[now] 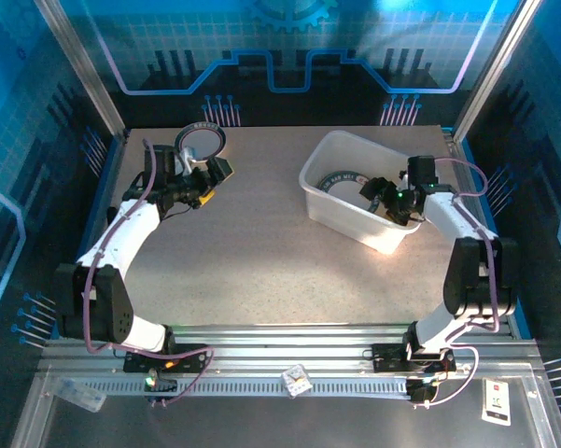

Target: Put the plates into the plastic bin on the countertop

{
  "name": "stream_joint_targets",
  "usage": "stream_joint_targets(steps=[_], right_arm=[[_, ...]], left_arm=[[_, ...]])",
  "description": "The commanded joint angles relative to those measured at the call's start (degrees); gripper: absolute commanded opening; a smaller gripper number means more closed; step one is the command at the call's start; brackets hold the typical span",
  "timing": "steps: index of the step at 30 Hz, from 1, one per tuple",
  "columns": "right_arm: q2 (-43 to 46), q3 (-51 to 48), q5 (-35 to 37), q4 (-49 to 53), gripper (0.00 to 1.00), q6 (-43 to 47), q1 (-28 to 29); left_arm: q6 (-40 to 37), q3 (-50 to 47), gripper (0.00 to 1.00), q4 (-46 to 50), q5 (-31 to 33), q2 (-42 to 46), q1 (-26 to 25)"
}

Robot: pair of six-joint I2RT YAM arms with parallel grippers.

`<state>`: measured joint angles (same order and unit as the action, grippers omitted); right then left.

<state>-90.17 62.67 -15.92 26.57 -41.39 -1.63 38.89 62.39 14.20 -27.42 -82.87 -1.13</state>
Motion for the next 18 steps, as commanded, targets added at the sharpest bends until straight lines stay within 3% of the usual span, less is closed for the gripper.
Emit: stream_joint_targets(steps=[1,9,18], right_arm=[[4.40,1.68,4.70,5.47,1.00,1.39,0.75],[10.46,2.81,9.06,10.86,1.00,3.17,1.33],[15.32,6.76,13.88,18.32,1.00,7.11,1.81]], left_arm=[[-0.62,1.20,0.99,3.77,4.24,1.00,0.90],[5.09,1.75,0.99,2.64,10.86,-2.73,3.34],[8.48,8.20,0.99,-2.02,14.37,-16.94,5.99]])
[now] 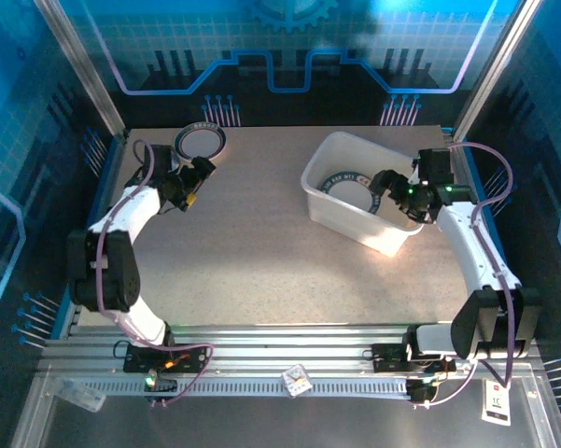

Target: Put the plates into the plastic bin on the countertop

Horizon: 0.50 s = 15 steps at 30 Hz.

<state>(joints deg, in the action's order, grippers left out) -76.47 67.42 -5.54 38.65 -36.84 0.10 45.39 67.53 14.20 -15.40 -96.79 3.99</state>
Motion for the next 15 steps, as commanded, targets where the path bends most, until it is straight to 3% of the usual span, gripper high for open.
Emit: stream_joint_targets(steps=[1,15], right_arm=[[1.61,2.76,2.89,6.83,1.00,3.12,0.29],[-2.03,12.30,5.15,11.27,0.93,5.37,2.18]], left_arm=[[2.47,3.88,0.99,-2.34,2.83,-4.71,1.16],[4.73,19.56,0.99,-7.24,5.42,-25.38,3.24]])
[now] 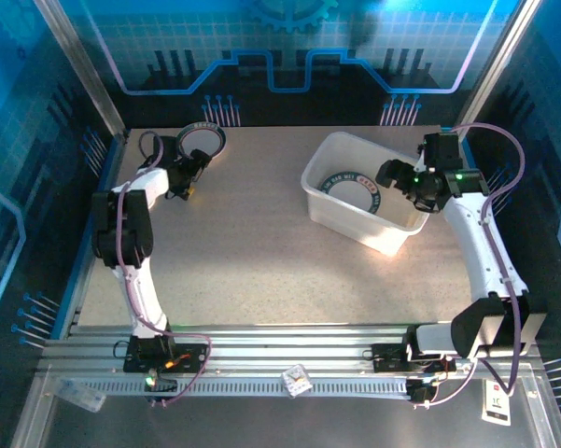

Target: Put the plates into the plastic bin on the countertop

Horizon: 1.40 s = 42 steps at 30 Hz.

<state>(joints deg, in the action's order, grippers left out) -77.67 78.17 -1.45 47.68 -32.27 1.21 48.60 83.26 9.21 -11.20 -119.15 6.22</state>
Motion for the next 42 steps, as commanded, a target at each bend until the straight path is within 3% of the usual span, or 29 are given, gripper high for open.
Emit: stream_joint_targets(steps=[1,18,20,27,35,39,42], right_arm=[[-0.95,1.46,1.12,2.01,0.92,0.73,1.15],[-5.37,6.32,3.33,4.68,0.89,0.78,2.82],[-5.81,6.73,3.48,4.87,0.89,0.68,3.00],[-6.96,7.98,3.39,5.05,0.89,0.19,4.22],[-6.02,7.18,3.37,4.66,0.89,-0.07,4.78],[-4.48,6.00,2.88,3.76,0.89,-0.15,4.78],[-2.56,4.10,2.52,2.67,0.89,-0.50,4.87]], left_arm=[[1.71,5.37,0.99,-2.68,1.54,-4.47,1.15],[9.82,27.36,0.86,-7.44,5.04,-25.15,1.60],[10.60,27.94,0.81,-7.41,5.48,-25.96,1.60],[12.22,24.21,0.42,-9.51,5.44,-25.45,1.52],[12.46,16.72,0.09,-14.34,3.89,-21.80,1.52],[11.90,11.62,0.00,-18.42,1.72,-17.95,1.52],[11.41,7.08,0.00,-20.67,-0.04,-13.81,1.53]])
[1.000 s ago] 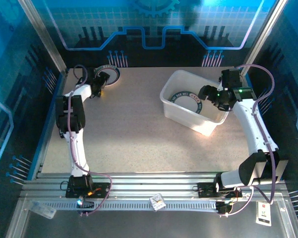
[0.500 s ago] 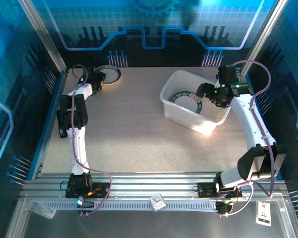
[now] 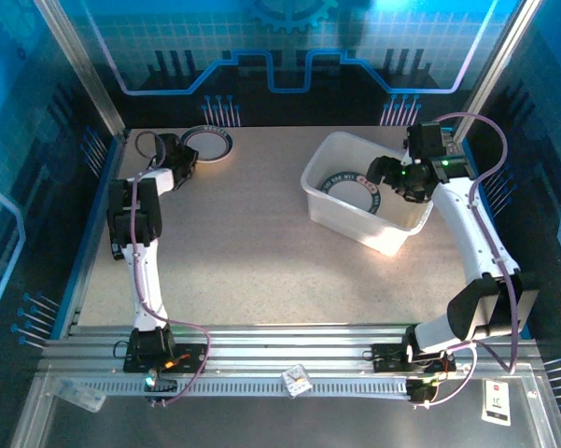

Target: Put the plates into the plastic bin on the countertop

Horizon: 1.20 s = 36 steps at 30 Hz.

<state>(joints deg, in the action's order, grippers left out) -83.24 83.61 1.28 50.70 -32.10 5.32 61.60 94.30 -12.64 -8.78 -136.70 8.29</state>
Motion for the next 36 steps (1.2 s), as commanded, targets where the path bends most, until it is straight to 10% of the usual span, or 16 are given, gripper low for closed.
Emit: stream_joint_targets(steps=[1,18,36], right_arm=[[3.91,-2.12,-0.39,-0.80,0.89,-0.79,0.69],[20.05,-18.12,-10.16,-12.53,0.87,-3.97,0.61],[18.22,-17.46,-26.03,-21.41,0.85,-6.21,8.43]], left_arm=[[-1.72,-5.90,0.00,0.35,-3.02,5.50,-0.56],[-3.26,-36.68,0.00,-4.60,-15.28,43.39,-2.23],[-11.20,-34.27,0.00,8.93,-27.71,57.94,-12.77]])
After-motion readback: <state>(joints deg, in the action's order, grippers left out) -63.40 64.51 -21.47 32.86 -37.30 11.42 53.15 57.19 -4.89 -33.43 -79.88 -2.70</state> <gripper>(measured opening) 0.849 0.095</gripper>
